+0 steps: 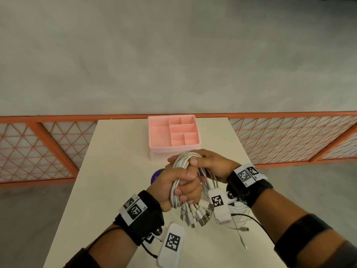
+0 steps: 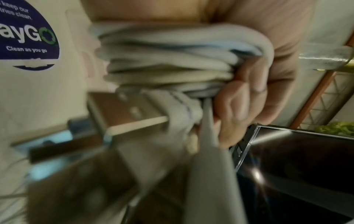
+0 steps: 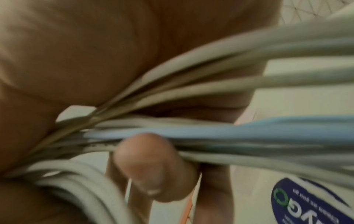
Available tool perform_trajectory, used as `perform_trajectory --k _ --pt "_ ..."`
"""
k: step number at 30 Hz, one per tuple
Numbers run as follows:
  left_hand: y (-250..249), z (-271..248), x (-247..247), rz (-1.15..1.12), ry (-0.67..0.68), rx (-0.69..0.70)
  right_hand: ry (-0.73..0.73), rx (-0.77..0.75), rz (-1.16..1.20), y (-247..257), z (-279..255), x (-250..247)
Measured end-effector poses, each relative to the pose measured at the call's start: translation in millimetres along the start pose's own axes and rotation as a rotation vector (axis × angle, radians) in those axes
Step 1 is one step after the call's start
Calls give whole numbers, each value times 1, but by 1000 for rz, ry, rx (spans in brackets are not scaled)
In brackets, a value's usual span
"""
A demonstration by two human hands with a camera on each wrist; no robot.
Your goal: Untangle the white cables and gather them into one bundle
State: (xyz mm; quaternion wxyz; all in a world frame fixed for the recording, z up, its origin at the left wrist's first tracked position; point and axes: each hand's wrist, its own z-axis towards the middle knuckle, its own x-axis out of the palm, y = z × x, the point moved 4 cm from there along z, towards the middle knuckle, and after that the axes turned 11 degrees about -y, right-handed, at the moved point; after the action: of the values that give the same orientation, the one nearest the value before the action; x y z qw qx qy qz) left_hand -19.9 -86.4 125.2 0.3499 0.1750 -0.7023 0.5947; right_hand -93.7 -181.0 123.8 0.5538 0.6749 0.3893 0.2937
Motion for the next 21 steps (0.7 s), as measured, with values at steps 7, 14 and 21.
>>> perform_trajectory --k 7,14,21 --pt "-4 1 -11 -68 6 5 -70 -85 -39 16 -1 4" --pt "-4 0 -48 236 -292 48 -210 -91 -201 0 2 -2" --pt "-3 -2 -61 300 -502 133 -303 -89 -231 -6 9 -7"
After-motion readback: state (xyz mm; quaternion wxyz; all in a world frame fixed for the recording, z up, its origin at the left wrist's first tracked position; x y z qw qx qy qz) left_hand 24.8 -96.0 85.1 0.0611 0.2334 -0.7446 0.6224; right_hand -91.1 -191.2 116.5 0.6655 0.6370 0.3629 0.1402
